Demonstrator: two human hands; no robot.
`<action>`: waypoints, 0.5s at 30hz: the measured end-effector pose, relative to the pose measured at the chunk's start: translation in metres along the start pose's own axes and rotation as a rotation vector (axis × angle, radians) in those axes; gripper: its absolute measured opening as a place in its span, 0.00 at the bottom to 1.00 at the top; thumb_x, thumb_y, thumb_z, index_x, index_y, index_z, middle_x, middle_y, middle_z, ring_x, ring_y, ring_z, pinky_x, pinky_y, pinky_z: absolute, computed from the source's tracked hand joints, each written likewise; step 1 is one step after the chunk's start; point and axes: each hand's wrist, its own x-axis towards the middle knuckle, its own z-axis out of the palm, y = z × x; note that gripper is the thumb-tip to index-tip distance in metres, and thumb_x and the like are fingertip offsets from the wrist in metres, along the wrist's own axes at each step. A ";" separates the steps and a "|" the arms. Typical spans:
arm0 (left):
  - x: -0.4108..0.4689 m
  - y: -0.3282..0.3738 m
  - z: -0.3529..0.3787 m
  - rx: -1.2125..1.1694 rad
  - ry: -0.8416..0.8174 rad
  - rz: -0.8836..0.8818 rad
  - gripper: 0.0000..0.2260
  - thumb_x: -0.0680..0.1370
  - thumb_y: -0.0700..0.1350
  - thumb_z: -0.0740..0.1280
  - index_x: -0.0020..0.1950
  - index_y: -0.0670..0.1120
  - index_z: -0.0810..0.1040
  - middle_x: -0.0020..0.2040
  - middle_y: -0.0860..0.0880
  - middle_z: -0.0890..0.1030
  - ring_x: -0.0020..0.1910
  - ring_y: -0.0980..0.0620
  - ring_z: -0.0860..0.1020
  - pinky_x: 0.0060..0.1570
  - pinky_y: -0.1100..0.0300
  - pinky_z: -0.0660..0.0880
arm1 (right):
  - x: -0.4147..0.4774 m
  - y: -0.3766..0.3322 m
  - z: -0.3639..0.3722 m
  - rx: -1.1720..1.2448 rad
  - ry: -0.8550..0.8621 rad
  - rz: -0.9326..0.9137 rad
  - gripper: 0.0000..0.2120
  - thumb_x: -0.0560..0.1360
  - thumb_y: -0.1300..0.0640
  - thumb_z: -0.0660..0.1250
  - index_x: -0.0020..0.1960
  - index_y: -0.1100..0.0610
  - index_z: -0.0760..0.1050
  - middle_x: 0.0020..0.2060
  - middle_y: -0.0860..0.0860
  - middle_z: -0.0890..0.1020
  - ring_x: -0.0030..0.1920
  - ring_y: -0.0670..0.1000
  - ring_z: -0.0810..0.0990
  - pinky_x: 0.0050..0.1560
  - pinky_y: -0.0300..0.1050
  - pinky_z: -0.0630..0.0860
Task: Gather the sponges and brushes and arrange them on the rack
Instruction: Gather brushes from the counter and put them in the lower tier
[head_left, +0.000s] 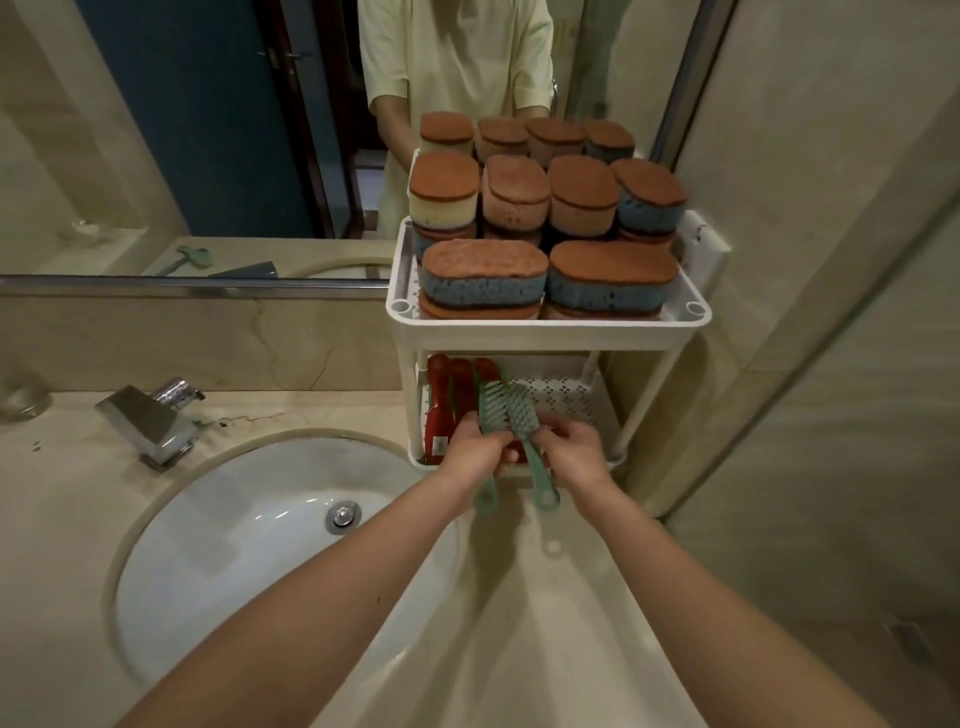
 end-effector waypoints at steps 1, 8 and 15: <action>0.006 0.005 0.003 0.010 0.004 -0.010 0.10 0.78 0.40 0.65 0.59 0.44 0.72 0.45 0.46 0.82 0.31 0.55 0.77 0.26 0.63 0.69 | 0.010 -0.003 -0.001 -0.006 0.011 0.004 0.12 0.75 0.65 0.66 0.58 0.59 0.80 0.53 0.56 0.83 0.53 0.55 0.82 0.58 0.50 0.78; 0.044 0.019 0.013 0.149 0.072 0.013 0.11 0.82 0.45 0.57 0.62 0.45 0.72 0.53 0.45 0.83 0.41 0.49 0.80 0.34 0.61 0.75 | 0.074 -0.004 -0.008 -0.175 0.052 -0.020 0.10 0.76 0.63 0.65 0.55 0.60 0.82 0.56 0.58 0.83 0.58 0.58 0.79 0.64 0.50 0.73; 0.070 0.007 0.000 0.174 0.174 -0.016 0.14 0.81 0.38 0.55 0.66 0.45 0.68 0.55 0.47 0.80 0.24 0.62 0.77 0.25 0.66 0.71 | 0.113 0.010 -0.001 -0.362 0.107 0.019 0.12 0.77 0.58 0.63 0.55 0.58 0.82 0.57 0.54 0.83 0.59 0.54 0.78 0.58 0.39 0.69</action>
